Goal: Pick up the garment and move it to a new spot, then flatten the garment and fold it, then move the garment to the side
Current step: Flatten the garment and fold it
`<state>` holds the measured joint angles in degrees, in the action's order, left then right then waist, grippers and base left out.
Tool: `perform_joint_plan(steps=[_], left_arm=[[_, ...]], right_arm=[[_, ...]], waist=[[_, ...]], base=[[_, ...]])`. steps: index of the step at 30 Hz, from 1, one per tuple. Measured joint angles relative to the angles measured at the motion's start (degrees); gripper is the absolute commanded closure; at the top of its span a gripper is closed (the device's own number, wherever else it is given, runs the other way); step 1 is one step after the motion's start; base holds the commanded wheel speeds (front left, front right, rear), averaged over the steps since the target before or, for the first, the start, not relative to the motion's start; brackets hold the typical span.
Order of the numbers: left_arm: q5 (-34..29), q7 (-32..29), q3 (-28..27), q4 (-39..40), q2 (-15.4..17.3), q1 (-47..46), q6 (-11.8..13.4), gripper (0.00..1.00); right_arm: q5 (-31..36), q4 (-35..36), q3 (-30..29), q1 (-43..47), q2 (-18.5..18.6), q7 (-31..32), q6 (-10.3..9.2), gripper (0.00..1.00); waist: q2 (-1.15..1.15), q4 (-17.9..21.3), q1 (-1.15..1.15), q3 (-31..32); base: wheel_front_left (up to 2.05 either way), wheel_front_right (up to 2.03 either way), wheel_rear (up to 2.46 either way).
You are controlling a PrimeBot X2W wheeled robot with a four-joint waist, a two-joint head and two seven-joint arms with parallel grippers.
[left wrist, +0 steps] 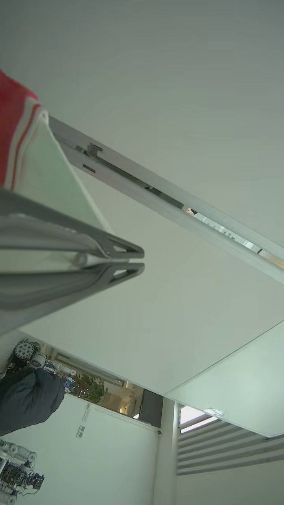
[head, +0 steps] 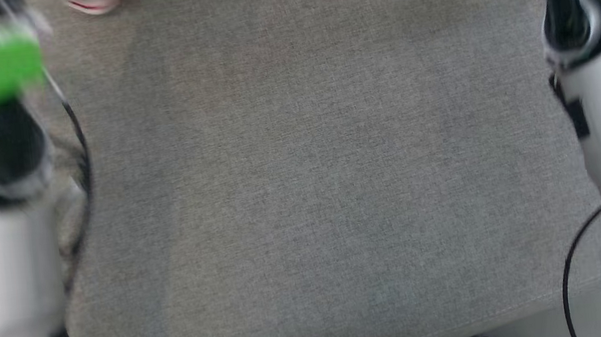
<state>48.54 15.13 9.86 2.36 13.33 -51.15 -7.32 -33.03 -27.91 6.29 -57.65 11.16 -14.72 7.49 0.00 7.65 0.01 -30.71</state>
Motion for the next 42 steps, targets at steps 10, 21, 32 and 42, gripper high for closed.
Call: perform_joint_plan(steps=[10,21,32,42], left_arm=[[7.4,0.0,-1.8,4.4,-4.5,38.4,0.0,1.0],[13.8,0.0,5.0,3.1,-2.3,56.3,0.0,1.0],[18.1,-6.4,9.0,-2.5,3.4,63.5,0.4,1.0],[19.2,-9.0,9.4,-1.2,4.3,65.7,3.2,1.0]], right_arm=[[-6.9,-0.2,1.6,25.3,3.1,7.2,0.01,1.0],[-1.0,3.9,-10.7,43.1,-2.3,16.3,0.05,1.0],[10.9,12.1,-23.1,53.0,-8.3,25.0,0.07,1.0],[9.9,15.8,-25.2,58.4,-8.5,29.4,0.08,1.0]], waist=[[0.0,-2.4,-0.01,7.8],[0.0,-5.6,-0.02,16.5],[0.0,-8.5,-0.02,21.7],[0.0,-8.3,-0.02,22.2]], base=[[0.0,0.0,0.0],[0.0,0.0,0.0],[0.0,0.0,0.0],[0.0,0.0,0.0]])
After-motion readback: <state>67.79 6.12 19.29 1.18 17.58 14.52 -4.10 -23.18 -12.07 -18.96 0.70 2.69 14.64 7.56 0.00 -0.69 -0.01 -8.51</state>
